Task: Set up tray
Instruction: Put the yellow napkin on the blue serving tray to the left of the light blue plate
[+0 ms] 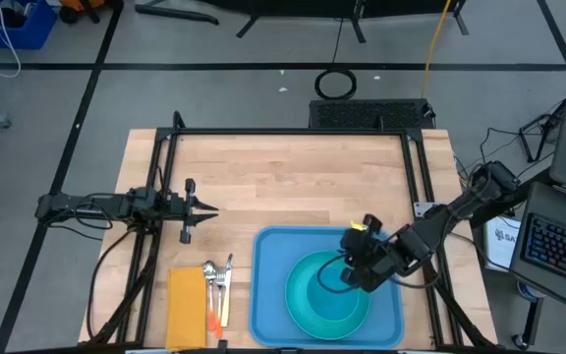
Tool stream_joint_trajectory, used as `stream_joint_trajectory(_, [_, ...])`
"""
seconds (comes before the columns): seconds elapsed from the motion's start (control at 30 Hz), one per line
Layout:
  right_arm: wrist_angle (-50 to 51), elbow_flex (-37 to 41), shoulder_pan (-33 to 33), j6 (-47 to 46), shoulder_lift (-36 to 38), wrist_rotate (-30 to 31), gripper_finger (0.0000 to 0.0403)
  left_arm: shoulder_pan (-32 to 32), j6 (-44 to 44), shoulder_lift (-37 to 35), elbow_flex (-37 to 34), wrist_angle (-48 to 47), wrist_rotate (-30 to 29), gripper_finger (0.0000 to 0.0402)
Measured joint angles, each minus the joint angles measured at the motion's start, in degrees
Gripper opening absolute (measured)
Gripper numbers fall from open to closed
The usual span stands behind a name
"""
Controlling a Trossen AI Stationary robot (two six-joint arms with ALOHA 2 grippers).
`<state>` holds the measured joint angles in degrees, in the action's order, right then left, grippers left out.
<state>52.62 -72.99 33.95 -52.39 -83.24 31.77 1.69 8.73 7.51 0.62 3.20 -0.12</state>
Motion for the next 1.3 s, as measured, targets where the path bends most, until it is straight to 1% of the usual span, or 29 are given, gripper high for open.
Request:
stream_joint_trajectory(0.17, [-13.36, 0.0, -2.58, 14.04, 0.0, 0.09, 0.01, 0.0, 0.0, -0.02, 0.0, 0.01, 0.0, 0.0067])
stream_joint_trajectory(0.3, [-27.56, 1.76, -4.14, 27.24, 0.0, -0.62, 0.01, 0.0, 0.0, -0.02, 0.0, 0.0, 0.0, 0.0067])
stream_joint_trajectory(0.43, [-39.0, 4.46, -6.0, 36.81, 0.0, -6.3, 0.01, 0.0, 0.0, 0.0, 0.0, 0.0, 0.0, 0.0067])
stream_joint_trajectory(0.57, [-47.06, 8.13, -8.01, 41.39, -0.04, -13.79, 0.01, 0.0, 0.0, -0.02, 0.0, 0.0, 0.0, 0.0067])
stream_joint_trajectory(0.67, [-50.42, 10.34, -9.31, 44.57, -0.26, -18.48, 0.01, 0.0, 0.0, -0.02, 0.0, 0.0, 0.0, 0.0067])
stream_joint_trajectory(0.87, [-51.76, 12.54, -10.07, 49.97, -0.37, -18.54, 0.01, 0.0, 0.0, -0.02, 0.0, 0.0, 0.0, 0.0067])
stream_joint_trajectory(0.93, [-53.31, 13.0, -10.05, 53.07, -0.67, -18.62, 0.01, 0.0, 0.0, 0.0, 0.0, 0.02, 0.0, 0.0067])
stream_joint_trajectory(1.03, [-57.37, 13.07, -10.04, 58.5, -2.45, -22.53, 0.01, 0.0, 0.0, -0.02, 0.0, 0.0, 0.0, 0.0067])
stream_joint_trajectory(1.17, [-62.4, 13.14, -10.15, 62.22, -5.7, -27.28, 0.01, 0.0, 0.0, -0.02, 0.0, 0.07, 0.0, 0.0067])
stream_joint_trajectory(1.3, [-66.1, 13.14, -10.82, 65.52, -9.17, -28.36, 0.01, 0.0, 0.0, -0.02, 0.0, 0.07, -0.02, 0.0067])
